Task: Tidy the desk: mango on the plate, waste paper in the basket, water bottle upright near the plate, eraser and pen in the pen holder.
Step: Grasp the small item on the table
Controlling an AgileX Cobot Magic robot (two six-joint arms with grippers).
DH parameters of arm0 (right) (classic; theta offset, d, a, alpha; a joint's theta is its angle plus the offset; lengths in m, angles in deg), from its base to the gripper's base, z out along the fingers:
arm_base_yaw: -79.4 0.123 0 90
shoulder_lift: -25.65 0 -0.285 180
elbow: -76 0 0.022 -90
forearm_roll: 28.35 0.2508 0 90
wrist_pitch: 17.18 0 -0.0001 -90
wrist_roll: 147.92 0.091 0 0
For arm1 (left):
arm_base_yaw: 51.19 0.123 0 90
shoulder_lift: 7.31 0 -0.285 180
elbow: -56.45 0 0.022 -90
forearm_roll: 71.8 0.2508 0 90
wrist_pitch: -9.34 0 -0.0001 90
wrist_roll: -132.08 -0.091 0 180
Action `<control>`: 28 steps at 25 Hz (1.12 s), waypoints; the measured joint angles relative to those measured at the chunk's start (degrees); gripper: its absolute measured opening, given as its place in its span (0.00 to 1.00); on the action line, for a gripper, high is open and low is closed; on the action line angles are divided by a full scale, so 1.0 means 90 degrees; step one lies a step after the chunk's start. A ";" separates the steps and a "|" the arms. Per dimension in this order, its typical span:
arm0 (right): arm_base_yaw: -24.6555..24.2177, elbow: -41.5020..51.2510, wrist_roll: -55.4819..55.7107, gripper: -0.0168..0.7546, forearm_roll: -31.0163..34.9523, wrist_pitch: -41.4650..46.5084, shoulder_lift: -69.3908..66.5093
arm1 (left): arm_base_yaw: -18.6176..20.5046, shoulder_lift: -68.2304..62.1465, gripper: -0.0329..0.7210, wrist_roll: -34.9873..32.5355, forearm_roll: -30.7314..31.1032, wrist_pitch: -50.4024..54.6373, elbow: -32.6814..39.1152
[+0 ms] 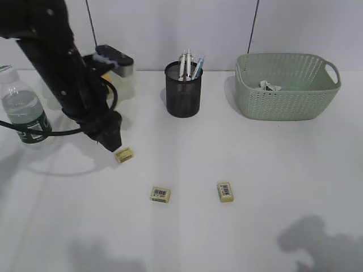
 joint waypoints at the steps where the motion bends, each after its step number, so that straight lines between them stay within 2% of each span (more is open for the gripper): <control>1: 0.0000 0.0000 0.0000 0.75 0.0000 0.0001 0.0000 | -0.0072 -0.0104 0.71 0.0008 0.0106 0.0005 -0.0066; 9: 0.0000 0.0000 0.0005 0.74 0.0000 0.0001 0.0000 | -0.0246 -0.1046 0.70 0.0242 0.0472 0.0081 -0.0819; 16: 0.0000 0.0007 0.0005 0.74 0.0000 -0.0002 0.0000 | -0.0253 -0.1407 0.67 0.0508 0.0894 0.0117 -0.0867; 28: 0.0000 0.0007 0.0005 0.74 0.0000 -0.0016 0.0000 | -0.0256 -0.1621 0.66 0.0583 0.0968 -0.0582 -0.0876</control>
